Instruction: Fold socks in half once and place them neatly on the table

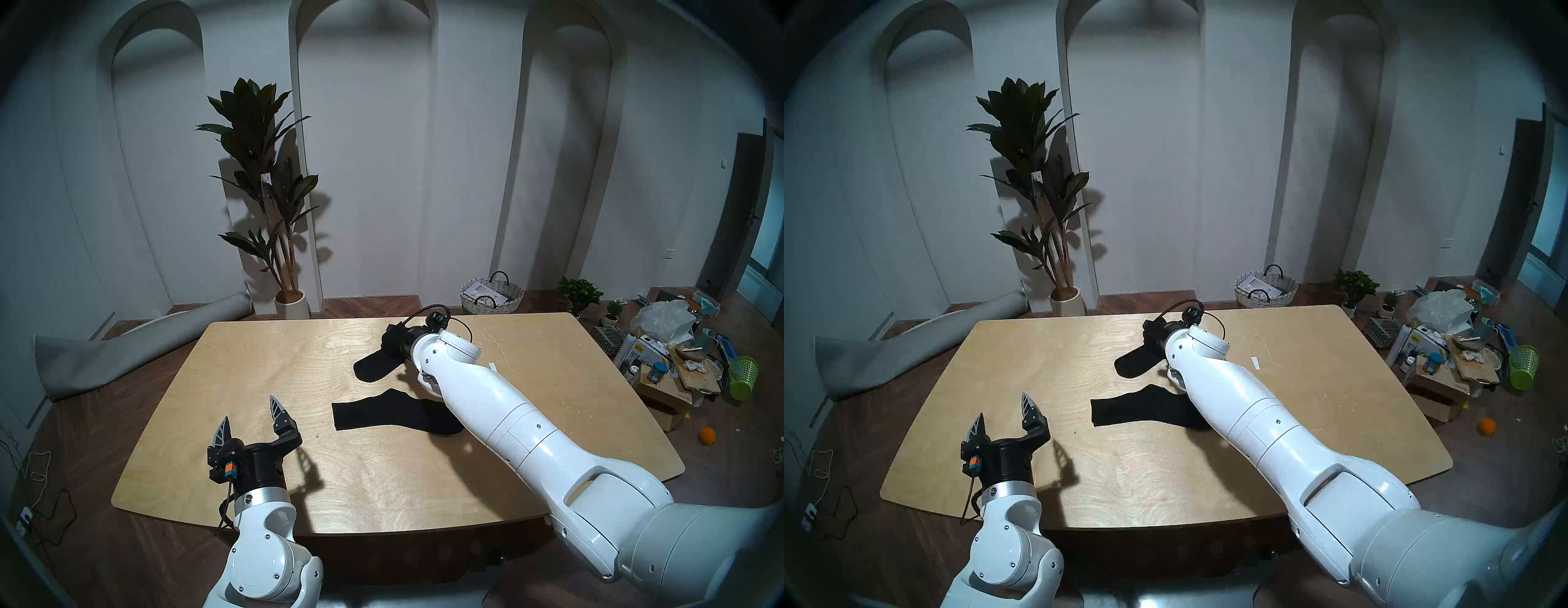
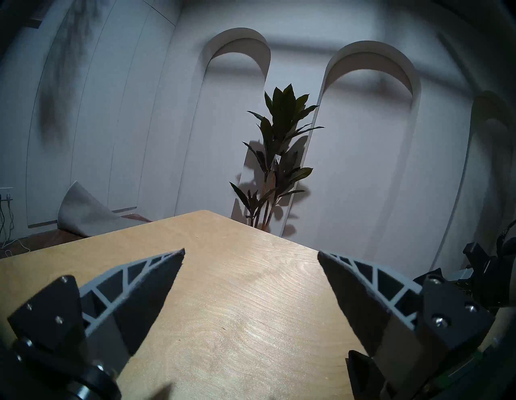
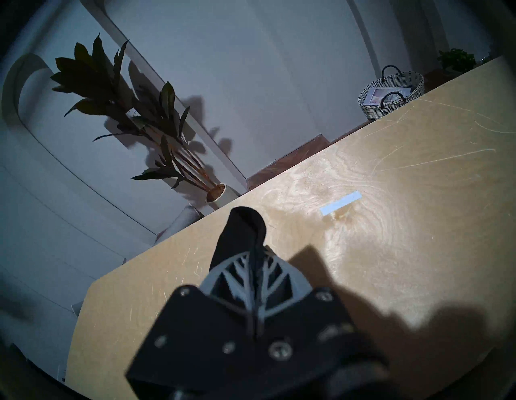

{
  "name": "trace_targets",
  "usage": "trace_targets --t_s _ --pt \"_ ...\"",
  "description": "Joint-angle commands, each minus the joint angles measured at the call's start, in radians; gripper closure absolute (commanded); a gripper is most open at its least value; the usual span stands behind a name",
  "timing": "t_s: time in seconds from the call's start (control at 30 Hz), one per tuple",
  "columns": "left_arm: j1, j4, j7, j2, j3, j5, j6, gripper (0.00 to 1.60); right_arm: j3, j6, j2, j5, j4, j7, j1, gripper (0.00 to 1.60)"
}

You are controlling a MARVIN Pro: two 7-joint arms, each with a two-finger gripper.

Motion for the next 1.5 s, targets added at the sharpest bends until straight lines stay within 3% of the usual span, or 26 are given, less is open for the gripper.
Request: trace_targets --t_s 0.0,0.3,0.33,0.4,0.43,0.77,1.37,1.47 --pt "0.004 -0.028 0.041 0.023 0.012 0.014 -0.033 0.00 -0.032 -0.019 -0.028 -0.036 0.019 0.033 0.044 1.60" --pt "0.011 -0.030 0.077 0.026 0.012 0.021 -0.046 0.00 -0.061 -0.045 -0.075 -0.053 0.117 0.069 0.078 1.60" --pt "0.015 -0.034 0.082 0.025 0.008 0.023 -0.047 0.00 -0.066 -0.049 -0.082 -0.055 0.132 0.078 0.082 1.42" --pt "0.017 -0.036 0.084 0.022 0.006 0.025 -0.046 0.00 -0.067 -0.052 -0.085 -0.054 0.139 0.087 0.083 1.46" --pt "0.017 -0.037 0.087 0.024 0.007 0.025 -0.046 0.00 -0.069 -0.054 -0.089 -0.054 0.146 0.089 0.086 1.59" --pt "0.023 -0.044 0.103 0.030 -0.001 0.025 -0.045 0.00 -0.089 -0.061 -0.112 -0.055 0.168 0.112 0.085 1.60" --pt "0.069 -0.064 0.161 0.047 0.009 0.034 -0.089 0.00 -0.187 -0.035 -0.068 -0.131 0.163 0.180 0.111 1.60" --pt "0.071 -0.059 0.170 0.052 0.015 0.033 -0.099 0.00 -0.200 -0.015 -0.058 -0.138 0.158 0.184 0.124 1.54"
